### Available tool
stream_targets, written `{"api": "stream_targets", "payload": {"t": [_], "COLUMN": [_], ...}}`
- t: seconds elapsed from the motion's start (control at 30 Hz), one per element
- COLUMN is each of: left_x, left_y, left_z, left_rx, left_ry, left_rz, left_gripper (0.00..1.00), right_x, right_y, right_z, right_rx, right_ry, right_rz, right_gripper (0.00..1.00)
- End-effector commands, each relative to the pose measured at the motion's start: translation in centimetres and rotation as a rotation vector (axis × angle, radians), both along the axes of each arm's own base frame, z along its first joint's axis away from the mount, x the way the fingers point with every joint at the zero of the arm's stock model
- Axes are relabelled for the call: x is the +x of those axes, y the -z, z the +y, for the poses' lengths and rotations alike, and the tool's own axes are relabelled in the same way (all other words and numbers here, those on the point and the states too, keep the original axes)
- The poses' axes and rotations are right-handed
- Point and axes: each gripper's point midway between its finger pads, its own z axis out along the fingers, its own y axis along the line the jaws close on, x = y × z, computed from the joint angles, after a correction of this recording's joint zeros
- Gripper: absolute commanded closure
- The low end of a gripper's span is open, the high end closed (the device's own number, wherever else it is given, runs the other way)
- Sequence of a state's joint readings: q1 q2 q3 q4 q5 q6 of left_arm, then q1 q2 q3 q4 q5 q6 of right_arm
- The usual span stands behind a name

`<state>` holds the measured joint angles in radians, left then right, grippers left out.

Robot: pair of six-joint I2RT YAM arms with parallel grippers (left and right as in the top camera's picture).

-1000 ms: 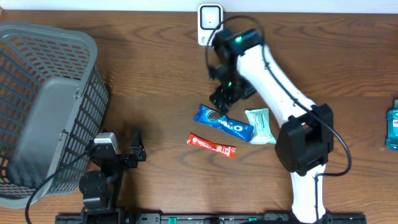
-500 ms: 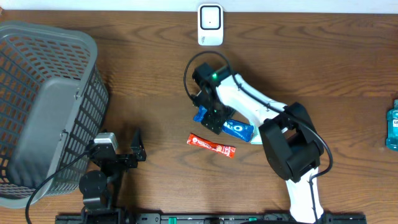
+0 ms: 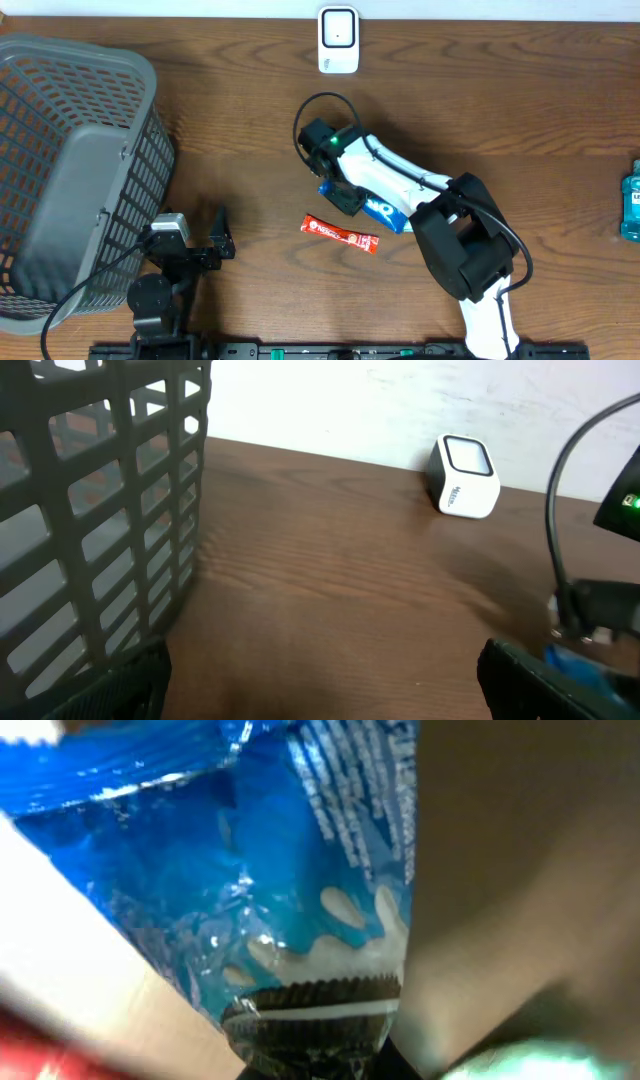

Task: Scan the item barcode
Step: 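Lift the Oreo pack and swing it toward the scanner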

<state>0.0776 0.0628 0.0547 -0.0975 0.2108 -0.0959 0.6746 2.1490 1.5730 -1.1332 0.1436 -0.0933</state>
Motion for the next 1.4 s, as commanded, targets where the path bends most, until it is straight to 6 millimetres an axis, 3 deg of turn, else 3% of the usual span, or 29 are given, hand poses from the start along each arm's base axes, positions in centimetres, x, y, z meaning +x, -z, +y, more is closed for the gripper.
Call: {"api": "stream_targets", "payload": {"t": [0.0, 0.17, 0.33, 0.63, 0.83, 1.07, 1.37], "left_x": [-0.1, -0.1, -0.1, -0.1, -0.1, -0.1, -0.1], "left_y": [1.5, 1.5, 1.5, 1.5, 1.5, 1.5, 1.5], "left_z": [0.0, 0.0, 0.0, 0.0, 0.0, 0.0, 0.0], "left_rx": [0.004, 0.004, 0.004, 0.004, 0.004, 0.004, 0.004], "left_ry": [0.003, 0.003, 0.003, 0.003, 0.003, 0.003, 0.003], "left_rz": [0.039, 0.039, 0.039, 0.039, 0.039, 0.039, 0.039], "left_gripper": [0.02, 0.02, 0.02, 0.02, 0.02, 0.02, 0.02], "right_x": [-0.3, -1.6, -1.1, 2.7, 3.6, 4.0, 3.5], "right_y": [-3.2, -9.7, -15.1, -22.8, -22.8, -23.4, -25.6], "right_z": [3.3, 6.9, 8.2, 8.6, 10.1, 12.5, 16.8], "right_rx": [0.224, 0.632, 1.061, 1.667, 1.752, 1.793, 1.825], "right_ry": [0.091, 0.153, 0.182, 0.062, -0.304, -0.612, -1.000], "right_rz": [0.131, 0.399, 0.572, 0.509, 0.259, 0.073, -0.138], "right_gripper": [0.99, 0.99, 0.99, 0.99, 0.99, 0.99, 0.99]}}
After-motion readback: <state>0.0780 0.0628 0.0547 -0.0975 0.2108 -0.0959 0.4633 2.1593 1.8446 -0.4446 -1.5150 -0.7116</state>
